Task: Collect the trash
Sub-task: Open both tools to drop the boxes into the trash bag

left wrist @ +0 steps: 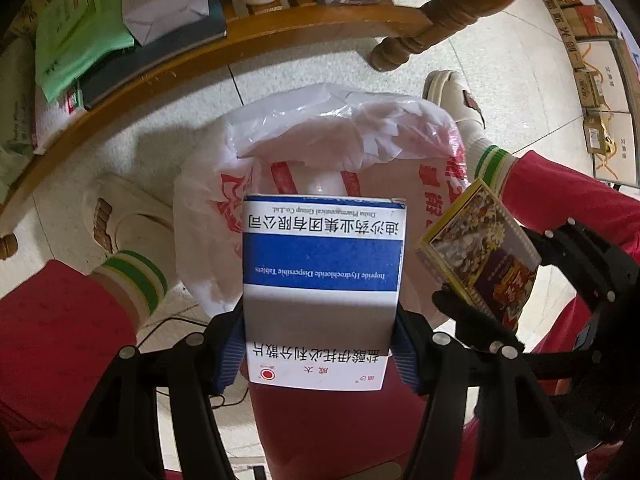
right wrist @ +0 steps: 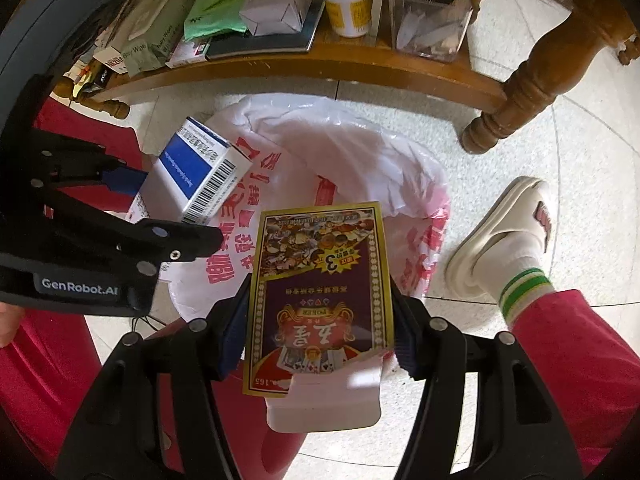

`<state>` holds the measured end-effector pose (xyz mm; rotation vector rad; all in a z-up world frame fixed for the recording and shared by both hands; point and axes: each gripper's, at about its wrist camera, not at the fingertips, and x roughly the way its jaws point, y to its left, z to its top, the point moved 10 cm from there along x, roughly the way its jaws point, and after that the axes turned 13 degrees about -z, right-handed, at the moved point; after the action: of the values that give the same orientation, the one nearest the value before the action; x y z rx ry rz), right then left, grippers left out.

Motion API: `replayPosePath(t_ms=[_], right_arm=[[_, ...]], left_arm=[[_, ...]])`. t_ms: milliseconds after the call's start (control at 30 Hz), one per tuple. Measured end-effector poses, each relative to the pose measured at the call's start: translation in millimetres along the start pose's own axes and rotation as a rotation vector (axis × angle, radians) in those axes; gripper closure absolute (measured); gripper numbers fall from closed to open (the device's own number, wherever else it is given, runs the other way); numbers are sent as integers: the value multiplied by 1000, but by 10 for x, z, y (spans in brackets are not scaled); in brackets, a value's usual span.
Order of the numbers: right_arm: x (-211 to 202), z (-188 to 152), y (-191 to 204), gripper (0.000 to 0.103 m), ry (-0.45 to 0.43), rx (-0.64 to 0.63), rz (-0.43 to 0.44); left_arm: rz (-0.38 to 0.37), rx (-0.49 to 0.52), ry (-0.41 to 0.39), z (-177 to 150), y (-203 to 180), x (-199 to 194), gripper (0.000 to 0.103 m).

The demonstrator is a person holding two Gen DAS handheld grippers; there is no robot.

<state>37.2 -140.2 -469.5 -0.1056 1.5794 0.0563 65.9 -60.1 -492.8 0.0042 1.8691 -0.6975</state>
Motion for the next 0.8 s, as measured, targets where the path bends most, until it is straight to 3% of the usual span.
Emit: replayPosePath(t_ms=[300,700,733,800], right_arm=[[83,19,59,44,14,-9,14],[127,30,62,43,27,-3,30],[134,30,61,43,29,-3,28],[139,30,62,29,30,2,29]], left_arm=[[8,-35,57,16,69,187,43],[12,-57,67,13,141,222,43],[13,-60,69,13,147,226,42],[13,-64,71,14,148,227,42]])
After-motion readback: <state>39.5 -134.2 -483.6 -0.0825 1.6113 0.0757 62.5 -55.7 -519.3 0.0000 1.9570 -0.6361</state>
